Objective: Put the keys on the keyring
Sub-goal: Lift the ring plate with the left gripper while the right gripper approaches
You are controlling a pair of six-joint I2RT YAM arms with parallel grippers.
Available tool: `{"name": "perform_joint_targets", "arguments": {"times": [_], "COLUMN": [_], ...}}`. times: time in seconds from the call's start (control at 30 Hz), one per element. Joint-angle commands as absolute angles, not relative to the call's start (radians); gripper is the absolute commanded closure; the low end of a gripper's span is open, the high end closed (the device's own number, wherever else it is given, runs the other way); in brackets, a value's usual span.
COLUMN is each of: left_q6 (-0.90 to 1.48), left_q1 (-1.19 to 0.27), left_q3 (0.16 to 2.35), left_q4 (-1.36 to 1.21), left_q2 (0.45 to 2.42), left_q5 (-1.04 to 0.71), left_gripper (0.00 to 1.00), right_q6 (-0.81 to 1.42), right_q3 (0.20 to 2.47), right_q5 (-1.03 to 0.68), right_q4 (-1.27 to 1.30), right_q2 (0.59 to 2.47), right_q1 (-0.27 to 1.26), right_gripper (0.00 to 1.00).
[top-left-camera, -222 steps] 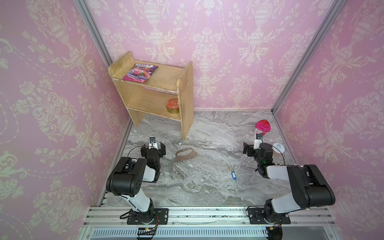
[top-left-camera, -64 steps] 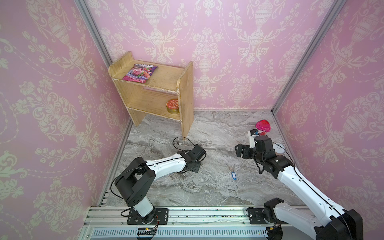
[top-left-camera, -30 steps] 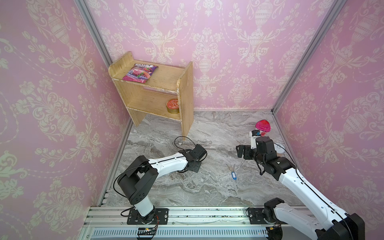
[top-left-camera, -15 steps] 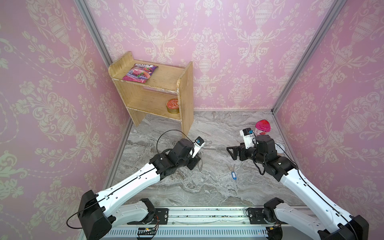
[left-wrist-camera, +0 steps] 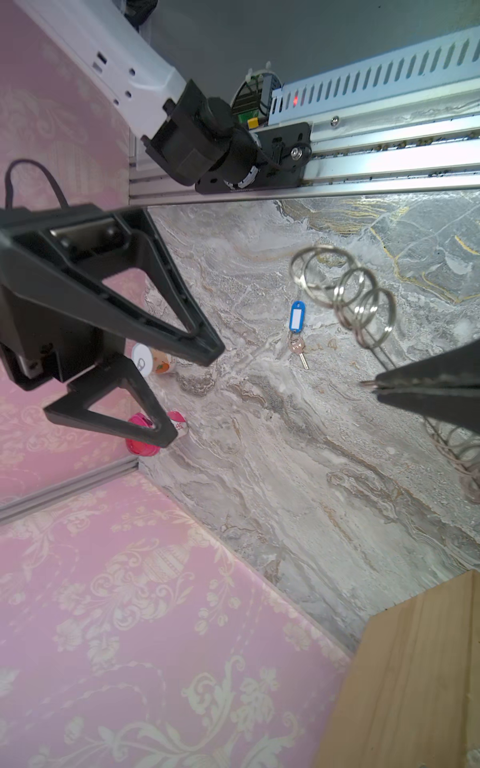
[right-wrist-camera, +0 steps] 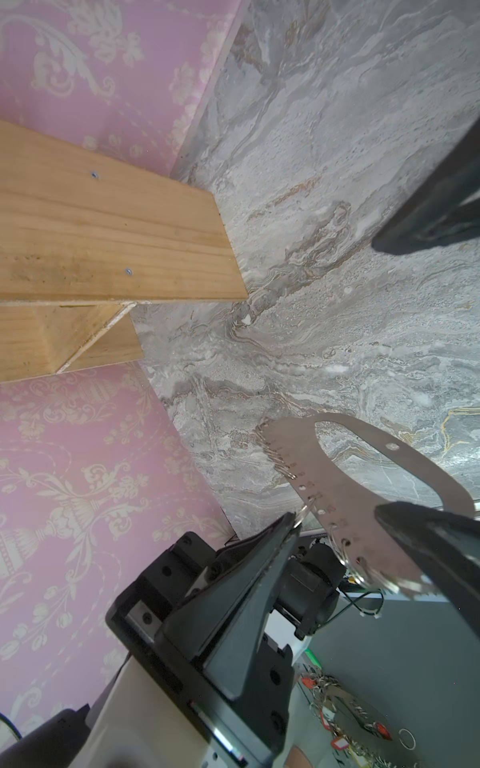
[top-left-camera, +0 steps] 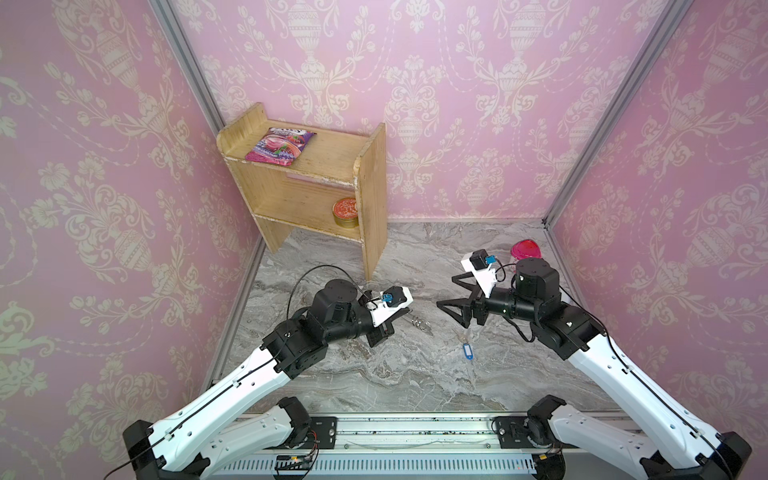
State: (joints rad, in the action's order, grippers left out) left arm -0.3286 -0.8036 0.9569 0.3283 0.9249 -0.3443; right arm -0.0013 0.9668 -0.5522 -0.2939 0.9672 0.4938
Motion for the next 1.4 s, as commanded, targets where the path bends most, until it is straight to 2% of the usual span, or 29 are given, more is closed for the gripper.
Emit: {"name": "perform_joint_targets", "arguments": {"times": [0.0,0.13,0.2,0.33,0.63,0.83,1.37], "left_q6": [-0.421,-0.441,-0.437,-0.440,-0.464,-0.449,-0.436], "left_q1": [-0.811,-0.812,-0.811,-0.812,-0.811,-0.810,-0.810], "left_q3": [0.959,0.963,0.957,0.965,0.952,0.978,0.969], "left_q4": [0.286,0.251,0.209,0.163,0.120,0.113,0.092], "left_q2": [0.912,0.896,0.898,0.919,0.946,0.956,0.921], "left_q5": [-0.484,-0.527,-0.553,-0.594,-0.613,-0.638,-0.664], "left_gripper": [1.00,1.00,1.00,1.00,1.00,1.00,1.00], "right_q6": [-0.052,-0.077,-0.076,-0.119,-0.147,-0.168,-0.186], "right_q3": [1.010,1.034,1.034,1.033,1.003,1.007,1.029], "right_q5": [-0.602,-0.633,-0.666,-0.629,-0.618,-0.627,-0.575], "right_q4": [-0.276,-0.283,-0.275,-0.311,-0.318,-0.323,-0.326], "right_q2": [0.957,0.958,0.963,0.959,0.876,0.896,0.933], "right_q1": [0.501,0.502,0.521,0.601,0.650,0.670,0.765], "right_gripper": [0.06,0.10,0.15,0.29,0.43,0.54,0.72]}}
